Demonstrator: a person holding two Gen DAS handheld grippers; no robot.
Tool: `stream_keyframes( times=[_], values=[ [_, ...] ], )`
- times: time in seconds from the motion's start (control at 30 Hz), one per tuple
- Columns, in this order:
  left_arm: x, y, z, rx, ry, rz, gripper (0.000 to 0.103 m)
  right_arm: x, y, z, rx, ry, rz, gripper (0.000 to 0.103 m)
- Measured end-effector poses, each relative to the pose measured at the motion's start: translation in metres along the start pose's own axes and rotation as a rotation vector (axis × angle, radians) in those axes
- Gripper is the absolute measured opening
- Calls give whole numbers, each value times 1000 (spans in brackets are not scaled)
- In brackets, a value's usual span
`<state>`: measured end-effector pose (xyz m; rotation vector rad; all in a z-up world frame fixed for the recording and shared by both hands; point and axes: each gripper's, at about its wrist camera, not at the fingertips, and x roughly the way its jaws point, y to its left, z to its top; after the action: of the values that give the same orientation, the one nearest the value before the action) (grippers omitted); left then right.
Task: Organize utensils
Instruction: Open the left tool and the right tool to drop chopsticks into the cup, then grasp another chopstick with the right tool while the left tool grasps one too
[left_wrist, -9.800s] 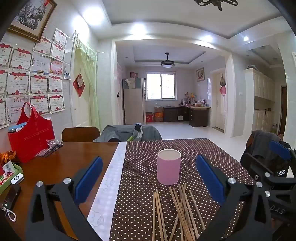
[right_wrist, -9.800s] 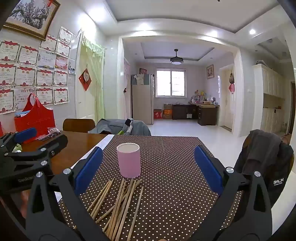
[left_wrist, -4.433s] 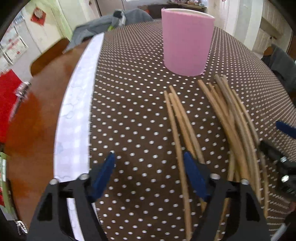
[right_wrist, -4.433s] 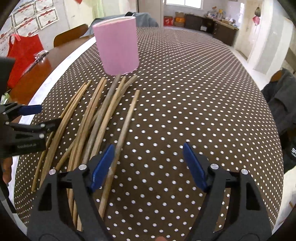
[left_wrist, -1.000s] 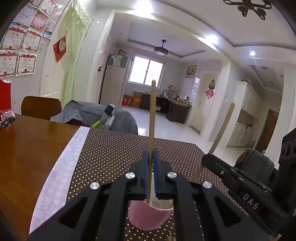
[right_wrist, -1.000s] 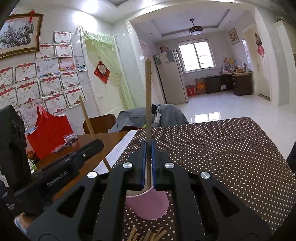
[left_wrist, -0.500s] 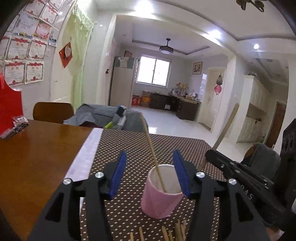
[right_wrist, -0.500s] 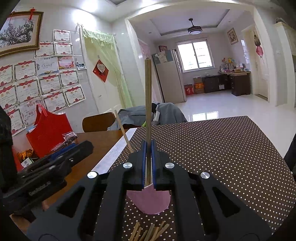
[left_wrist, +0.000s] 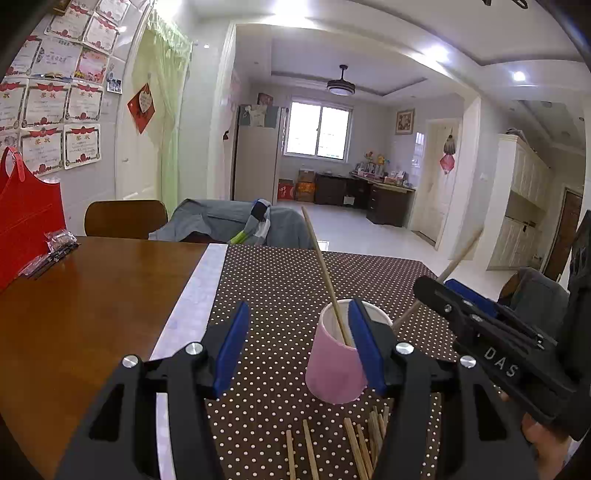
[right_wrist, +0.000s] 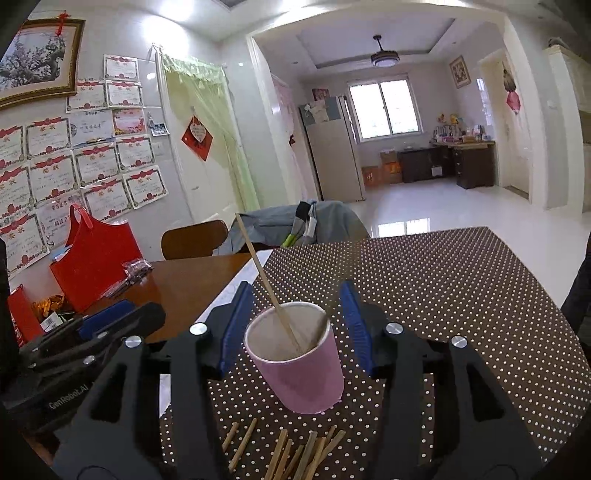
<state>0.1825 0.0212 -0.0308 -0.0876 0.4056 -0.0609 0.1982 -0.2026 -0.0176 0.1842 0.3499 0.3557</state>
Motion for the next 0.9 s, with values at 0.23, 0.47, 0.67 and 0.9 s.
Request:
stream_keyframes(
  times=[0.23,0.47,0.67,0.9],
  values=[
    [-12,1,-4,13,11,22,55,-15,-4,2,17,-3,-13,59],
    [-16,5,-24,88,176,38,55,-38,-19,-14,21,81,-26,59],
    [-8,18,-67,85,413,29,55,-51,-36,-56,26,281,-55,60],
    [0,20,-115,126,554,46,55,-58,-34,-101,13,450,-85,60]
  ],
)
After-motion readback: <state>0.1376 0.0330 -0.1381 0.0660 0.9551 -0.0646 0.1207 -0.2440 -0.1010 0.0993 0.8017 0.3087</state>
